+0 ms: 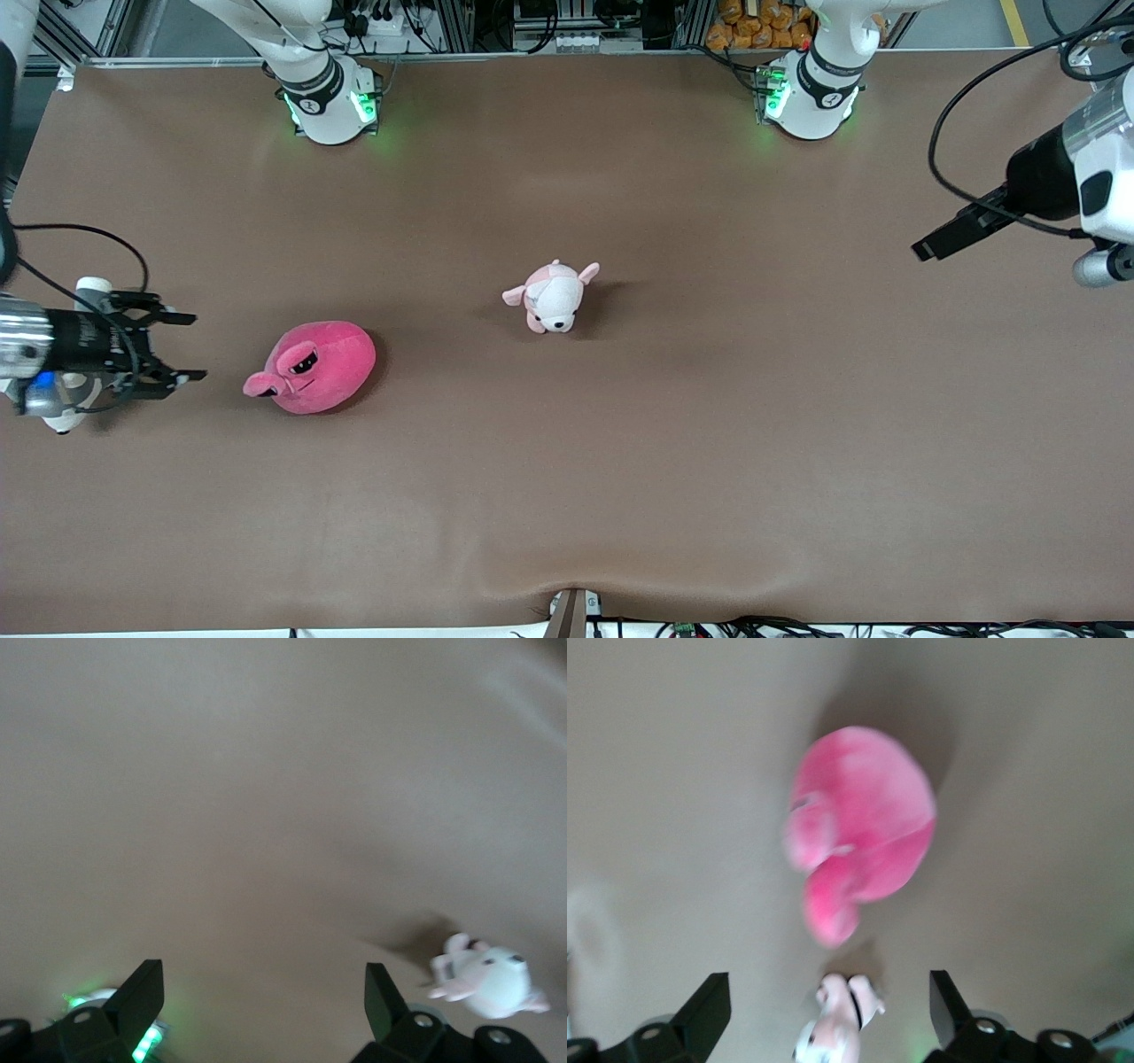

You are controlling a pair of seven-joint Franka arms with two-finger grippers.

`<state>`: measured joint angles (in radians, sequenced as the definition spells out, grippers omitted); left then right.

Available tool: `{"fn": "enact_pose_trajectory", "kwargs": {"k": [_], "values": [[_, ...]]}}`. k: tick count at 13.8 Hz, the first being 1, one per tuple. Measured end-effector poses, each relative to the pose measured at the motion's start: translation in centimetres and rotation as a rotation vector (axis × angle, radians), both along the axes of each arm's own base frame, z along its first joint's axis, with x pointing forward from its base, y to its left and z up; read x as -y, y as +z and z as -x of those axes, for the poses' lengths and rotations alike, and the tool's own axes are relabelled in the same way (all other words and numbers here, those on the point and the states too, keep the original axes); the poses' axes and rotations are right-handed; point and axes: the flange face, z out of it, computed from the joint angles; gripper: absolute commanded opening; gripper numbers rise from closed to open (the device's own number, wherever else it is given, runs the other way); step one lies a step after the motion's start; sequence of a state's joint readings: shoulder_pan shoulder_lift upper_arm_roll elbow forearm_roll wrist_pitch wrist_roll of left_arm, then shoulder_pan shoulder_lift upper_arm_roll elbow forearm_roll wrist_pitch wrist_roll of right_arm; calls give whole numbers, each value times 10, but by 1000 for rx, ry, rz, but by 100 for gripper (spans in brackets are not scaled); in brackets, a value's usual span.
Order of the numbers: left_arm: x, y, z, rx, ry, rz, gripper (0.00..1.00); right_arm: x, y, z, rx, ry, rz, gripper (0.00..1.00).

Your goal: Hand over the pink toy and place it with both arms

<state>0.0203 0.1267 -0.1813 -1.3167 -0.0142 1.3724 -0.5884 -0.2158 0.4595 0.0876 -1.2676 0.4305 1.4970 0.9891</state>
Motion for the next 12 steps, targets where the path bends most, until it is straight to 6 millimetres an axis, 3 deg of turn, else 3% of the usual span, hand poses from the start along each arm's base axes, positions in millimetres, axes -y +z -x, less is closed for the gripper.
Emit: {"fn": "enact_pose_trajectory", "kwargs": {"k": [3, 6, 8, 12], "values": [[-24, 2, 27, 10, -180, -15, 100, -65, 76, 6, 91, 146, 33, 100], [-34, 4, 69, 53, -232, -31, 100, -132, 110, 30, 171, 489, 151, 100], [-32, 5, 90, 66, -288, -38, 100, -141, 136, 51, 233, 741, 181, 100], [-32, 3, 93, 63, -334, -41, 100, -113, 209, 111, 306, 1102, 261, 100]]}}
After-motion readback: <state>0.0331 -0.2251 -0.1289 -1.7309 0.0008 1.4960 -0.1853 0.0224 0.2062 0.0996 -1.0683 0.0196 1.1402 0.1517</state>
